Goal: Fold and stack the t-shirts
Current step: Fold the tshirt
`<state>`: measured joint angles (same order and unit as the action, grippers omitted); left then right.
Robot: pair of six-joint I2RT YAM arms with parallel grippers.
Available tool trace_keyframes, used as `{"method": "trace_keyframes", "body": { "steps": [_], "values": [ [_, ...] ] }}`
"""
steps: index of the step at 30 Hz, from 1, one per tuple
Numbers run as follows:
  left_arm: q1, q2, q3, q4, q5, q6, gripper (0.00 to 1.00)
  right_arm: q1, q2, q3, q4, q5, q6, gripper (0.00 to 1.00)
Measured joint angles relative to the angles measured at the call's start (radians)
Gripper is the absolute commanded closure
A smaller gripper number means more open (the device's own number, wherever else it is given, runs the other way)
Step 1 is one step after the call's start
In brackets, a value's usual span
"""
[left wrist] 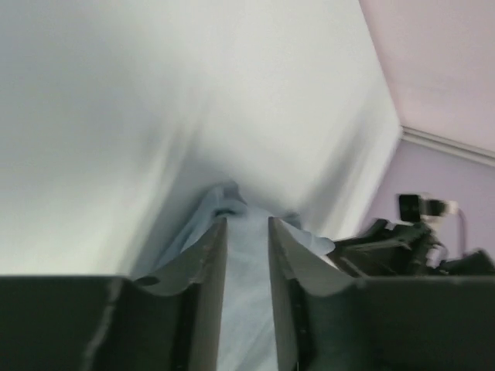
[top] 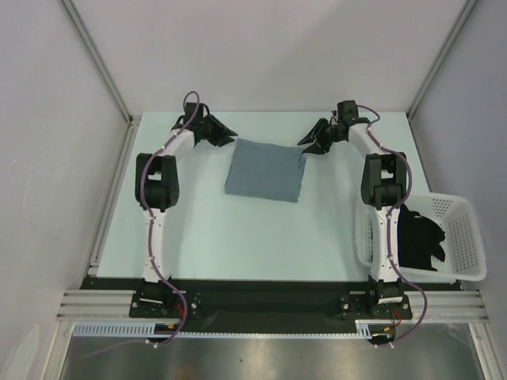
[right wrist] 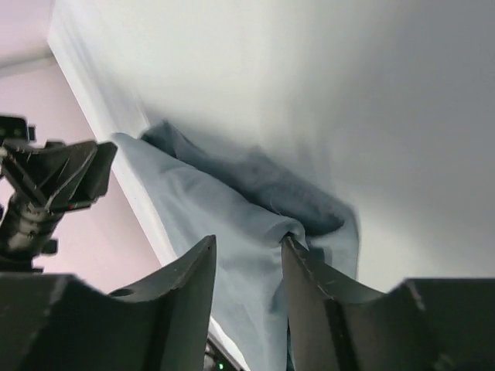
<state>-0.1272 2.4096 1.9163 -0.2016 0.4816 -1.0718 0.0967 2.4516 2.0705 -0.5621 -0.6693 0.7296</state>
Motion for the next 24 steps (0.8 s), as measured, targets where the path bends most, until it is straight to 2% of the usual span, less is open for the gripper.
{"method": "trace_keyframes", "body": {
  "steps": [1, 3, 4, 7, 9, 11, 14, 16, 19, 22, 24],
  "values": [
    [0.001, 0.015, 0.058, -0.071, -0.028, 0.037, 0.62, -0.008, 0.011, 0.027, -0.019, 0.004, -0.009, 0.48],
    [0.005, 0.029, 0.162, -0.175, -0.080, 0.135, 0.57, -0.030, 0.038, 0.106, -0.065, 0.025, -0.041, 0.43],
    [0.007, 0.029, 0.197, -0.208, -0.098, 0.171, 0.45, -0.042, 0.043, 0.136, -0.083, 0.034, -0.057, 0.41],
    [0.018, -0.009, 0.266, -0.270, -0.139, 0.313, 0.44, -0.082, 0.035, 0.204, -0.126, 0.057, -0.111, 0.38],
    [0.023, -0.058, 0.243, -0.284, -0.131, 0.380, 0.45, -0.100, -0.014, 0.151, -0.093, 0.063, -0.123, 0.40],
    [0.026, -0.179, 0.069, -0.199, -0.081, 0.428, 0.55, -0.100, -0.117, -0.016, -0.006, 0.061, -0.097, 0.47],
    [0.019, -0.291, -0.140, -0.061, -0.002, 0.422, 0.57, -0.041, -0.256, -0.266, 0.179, 0.058, -0.015, 0.49],
    [0.004, -0.324, -0.251, 0.046, 0.053, 0.396, 0.59, 0.039, -0.296, -0.373, 0.340, 0.063, 0.049, 0.61],
    [-0.027, -0.314, -0.380, 0.218, 0.119, 0.316, 0.61, 0.167, -0.299, -0.473, 0.554, 0.074, 0.145, 0.78],
    [-0.048, -0.262, -0.423, 0.329, 0.160, 0.237, 0.61, 0.273, -0.284, -0.545, 0.715, 0.086, 0.244, 0.85],
    [-0.057, -0.214, -0.424, 0.414, 0.179, 0.182, 0.60, 0.299, -0.268, -0.576, 0.809, 0.105, 0.293, 0.88]
  ]
}}
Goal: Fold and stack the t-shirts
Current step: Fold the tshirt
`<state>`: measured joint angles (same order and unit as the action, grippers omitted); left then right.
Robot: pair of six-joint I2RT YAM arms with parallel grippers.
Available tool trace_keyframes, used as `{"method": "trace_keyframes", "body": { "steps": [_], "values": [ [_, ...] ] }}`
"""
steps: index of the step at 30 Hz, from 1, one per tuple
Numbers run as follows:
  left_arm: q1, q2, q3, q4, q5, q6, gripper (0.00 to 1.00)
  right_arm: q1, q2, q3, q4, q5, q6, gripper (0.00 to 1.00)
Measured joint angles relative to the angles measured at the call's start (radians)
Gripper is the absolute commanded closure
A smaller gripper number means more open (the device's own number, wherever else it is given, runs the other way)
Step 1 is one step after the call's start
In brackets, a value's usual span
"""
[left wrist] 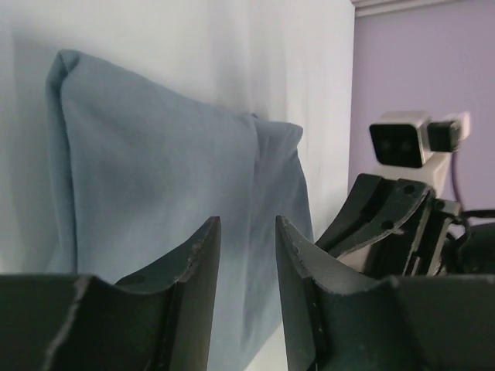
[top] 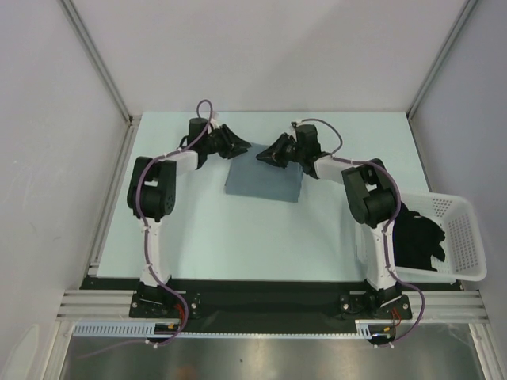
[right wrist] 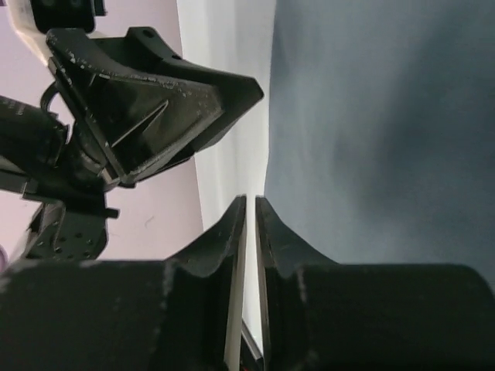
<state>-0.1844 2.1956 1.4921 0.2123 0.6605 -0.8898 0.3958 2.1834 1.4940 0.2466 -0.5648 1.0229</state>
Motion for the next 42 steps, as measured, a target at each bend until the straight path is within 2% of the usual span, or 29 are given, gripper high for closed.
{"method": "trace_keyframes", "body": {
  "steps": [7, 11, 14, 19, 23, 26, 29, 32, 37, 42],
  "values": [
    [0.000, 0.138, 0.027, 0.151, 0.005, -0.125, 0.61, -0.037, 0.018, -0.180, 0.224, 0.142, 0.100, 0.88],
    [0.000, 0.189, 0.050, 0.156, 0.006, -0.139, 0.61, -0.079, 0.016, -0.303, 0.307, 0.187, 0.111, 0.88],
    [0.000, 0.201, 0.098, 0.096, 0.006, -0.110, 0.58, -0.116, 0.000, -0.361, 0.336, 0.162, 0.102, 0.88],
    [-0.001, 0.150, 0.142, -0.051, 0.004, -0.003, 0.56, -0.194, -0.090, -0.351, 0.178, 0.106, -0.016, 0.87],
    [-0.008, 0.022, 0.123, -0.170, -0.002, 0.084, 0.55, -0.209, -0.132, -0.198, -0.034, 0.050, -0.137, 0.84],
    [-0.023, -0.101, 0.052, -0.164, -0.001, 0.100, 0.58, -0.181, -0.134, -0.103, -0.063, -0.016, -0.159, 0.84],
    [-0.050, -0.182, -0.053, -0.082, 0.008, 0.080, 0.61, -0.147, -0.126, -0.090, -0.038, -0.086, -0.126, 0.85],
    [-0.070, -0.175, -0.143, -0.016, 0.011, 0.061, 0.62, -0.116, -0.076, -0.101, 0.019, -0.159, -0.072, 0.85],
    [-0.077, -0.073, -0.222, -0.030, 0.015, 0.066, 0.63, -0.109, -0.001, -0.215, 0.040, -0.251, -0.059, 0.85],
    [-0.062, -0.049, -0.202, -0.121, 0.021, 0.153, 0.64, -0.180, -0.009, -0.294, -0.050, -0.320, -0.167, 0.85]
  ]
}}
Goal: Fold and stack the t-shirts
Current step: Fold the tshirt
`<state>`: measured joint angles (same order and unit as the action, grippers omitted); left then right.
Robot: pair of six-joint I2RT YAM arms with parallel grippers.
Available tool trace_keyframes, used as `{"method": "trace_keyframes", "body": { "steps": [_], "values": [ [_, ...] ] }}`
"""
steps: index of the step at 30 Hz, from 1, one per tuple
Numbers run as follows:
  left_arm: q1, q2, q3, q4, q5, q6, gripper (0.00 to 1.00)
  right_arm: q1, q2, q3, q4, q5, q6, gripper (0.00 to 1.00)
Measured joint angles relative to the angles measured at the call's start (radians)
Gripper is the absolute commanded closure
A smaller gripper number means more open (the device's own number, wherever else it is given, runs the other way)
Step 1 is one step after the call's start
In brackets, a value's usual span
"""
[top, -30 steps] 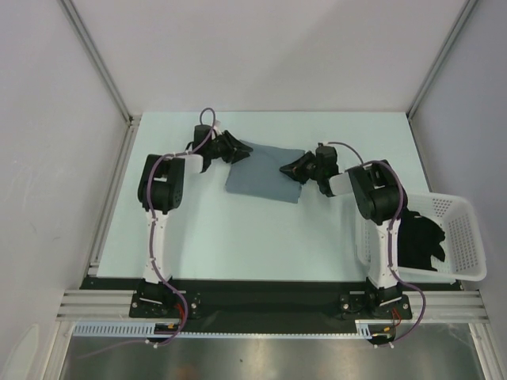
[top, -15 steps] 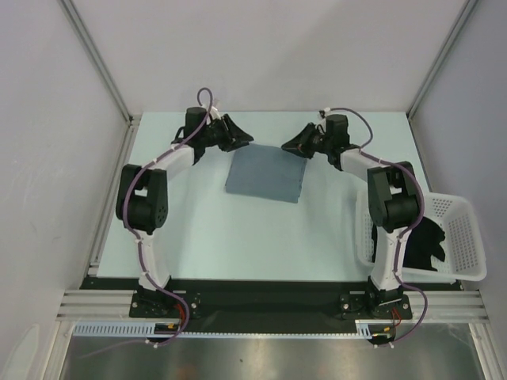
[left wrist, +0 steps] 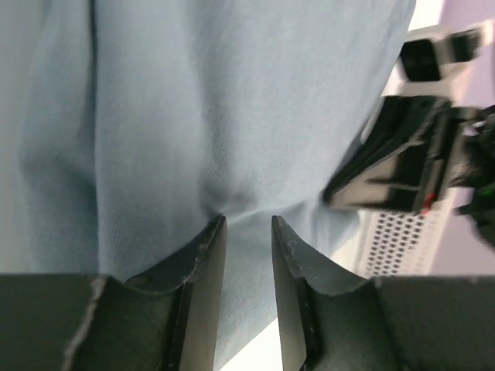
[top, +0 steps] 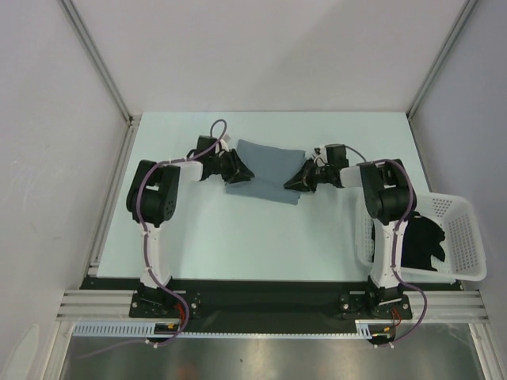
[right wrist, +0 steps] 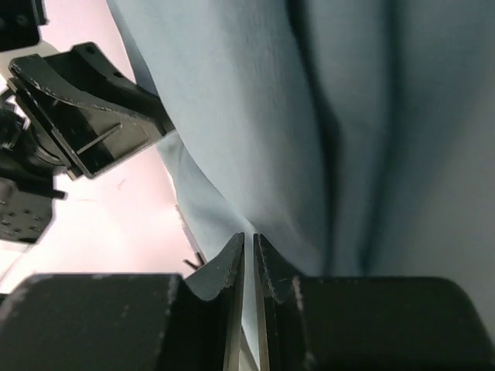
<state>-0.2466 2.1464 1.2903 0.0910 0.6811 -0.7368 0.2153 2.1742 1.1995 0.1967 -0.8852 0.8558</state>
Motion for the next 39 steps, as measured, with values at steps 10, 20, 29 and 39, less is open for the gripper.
{"method": "trace_keyframes", "body": {
  "steps": [10, 20, 29, 39],
  "values": [
    [-0.015, -0.128, 0.090, -0.172, -0.060, 0.132, 0.60, -0.042, -0.074, 0.169, -0.233, 0.019, -0.128, 0.84],
    [-0.011, -0.067, -0.119, 0.023, -0.004, 0.024, 0.64, 0.111, 0.010, 0.089, -0.045, -0.044, 0.000, 0.85],
    [0.022, -0.107, -0.129, -0.014, 0.017, 0.086, 0.62, -0.028, -0.033, 0.024, -0.214, -0.061, -0.153, 0.84],
    [-0.044, -0.153, -0.046, -0.002, 0.019, -0.004, 0.62, 0.065, -0.063, 0.106, -0.216, -0.029, -0.106, 0.84]
  ]
}}
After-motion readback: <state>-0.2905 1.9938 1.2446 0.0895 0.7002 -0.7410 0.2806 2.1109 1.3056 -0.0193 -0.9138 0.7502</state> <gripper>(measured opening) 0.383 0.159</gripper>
